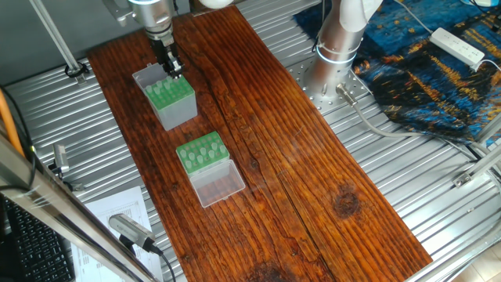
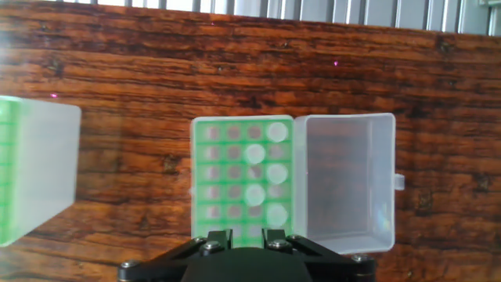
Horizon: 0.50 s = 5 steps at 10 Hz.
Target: Transfer all large pipette tips from one holder to another
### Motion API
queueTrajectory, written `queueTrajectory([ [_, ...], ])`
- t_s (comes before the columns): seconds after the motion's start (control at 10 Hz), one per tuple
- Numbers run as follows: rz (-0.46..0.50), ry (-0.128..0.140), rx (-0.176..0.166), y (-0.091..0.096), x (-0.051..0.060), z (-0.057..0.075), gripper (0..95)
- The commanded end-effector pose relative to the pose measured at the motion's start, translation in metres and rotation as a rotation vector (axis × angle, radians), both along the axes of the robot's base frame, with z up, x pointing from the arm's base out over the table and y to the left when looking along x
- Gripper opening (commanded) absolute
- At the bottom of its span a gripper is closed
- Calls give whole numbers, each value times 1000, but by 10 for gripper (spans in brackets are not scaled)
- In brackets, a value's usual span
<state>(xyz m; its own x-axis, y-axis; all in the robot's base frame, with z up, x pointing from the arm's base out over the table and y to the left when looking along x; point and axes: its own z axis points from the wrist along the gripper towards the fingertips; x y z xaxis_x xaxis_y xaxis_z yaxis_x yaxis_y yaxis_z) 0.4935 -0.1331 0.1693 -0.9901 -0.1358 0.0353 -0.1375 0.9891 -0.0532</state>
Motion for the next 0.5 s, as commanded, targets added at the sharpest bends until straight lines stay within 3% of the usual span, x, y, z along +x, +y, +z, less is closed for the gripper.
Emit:
queueTrajectory([
  [0.1,0,-1,-5,-1,1,-2,190],
  [0.5,28,-13,11,-14,3,-4,190],
])
